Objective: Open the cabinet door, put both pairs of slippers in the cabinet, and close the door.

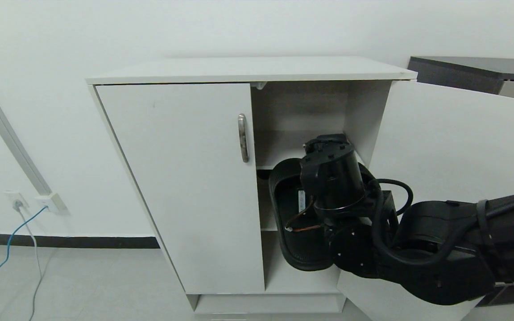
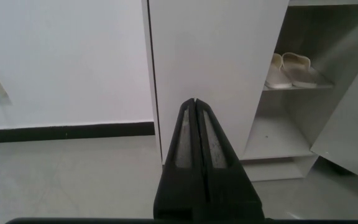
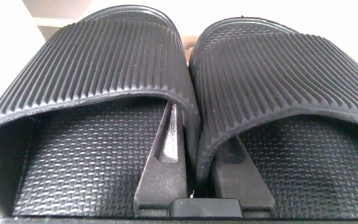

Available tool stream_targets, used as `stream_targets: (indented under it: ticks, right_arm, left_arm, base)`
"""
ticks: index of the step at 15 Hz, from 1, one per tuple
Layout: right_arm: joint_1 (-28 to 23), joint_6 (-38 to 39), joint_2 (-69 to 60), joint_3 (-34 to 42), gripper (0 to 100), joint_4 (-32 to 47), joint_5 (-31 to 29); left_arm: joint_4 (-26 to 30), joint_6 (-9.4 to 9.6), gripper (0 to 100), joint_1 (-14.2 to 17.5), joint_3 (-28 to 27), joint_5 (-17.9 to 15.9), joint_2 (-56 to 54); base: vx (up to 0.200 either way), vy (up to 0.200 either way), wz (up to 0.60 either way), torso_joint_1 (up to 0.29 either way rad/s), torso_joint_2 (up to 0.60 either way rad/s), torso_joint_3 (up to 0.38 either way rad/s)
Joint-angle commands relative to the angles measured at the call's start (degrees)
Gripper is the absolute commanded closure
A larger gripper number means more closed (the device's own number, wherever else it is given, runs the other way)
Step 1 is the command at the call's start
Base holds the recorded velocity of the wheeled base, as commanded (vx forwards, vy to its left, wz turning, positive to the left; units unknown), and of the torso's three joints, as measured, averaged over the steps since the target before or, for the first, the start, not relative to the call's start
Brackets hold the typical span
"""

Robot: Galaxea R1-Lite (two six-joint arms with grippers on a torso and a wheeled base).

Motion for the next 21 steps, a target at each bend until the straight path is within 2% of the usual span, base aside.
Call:
stream_targets:
  ticks: [1, 10, 15, 21]
  right_arm:
    - [-0.41, -0.03, 0.40, -0.05, 100, -0.10, 0.00]
    - [-0.76, -0.03, 0.31, 0.12, 100, -0.10, 0.00]
    - [-1.90, -0.56, 1.98, -2.78, 100, -0.01, 1.14]
    - [-4.89, 1.03, 6.38, -14.38, 100, 11.50, 6.68]
  left_arm:
    - [0.01, 0.02, 100, 0.00, 0.01, 0.00, -0.01]
    - [0.01, 0.02, 100, 0.00, 0.01, 0.00, 0.08]
    - [-0.07, -0.07, 100, 0.00, 0.01, 0.00, -0.01]
    - [-0.07, -0.07, 100, 0.00, 0.01, 0.00, -0.01]
  base:
    - [0.200, 0.000, 0.00, -0.002, 0.00, 0.007]
    - [0.200, 0.000, 0.00, 0.002, 0.00, 0.003]
    - [0.000, 0.000, 0.00, 0.000, 0.00, 0.000]
    - [0.000, 0.000, 0.00, 0.000, 0.00, 0.000]
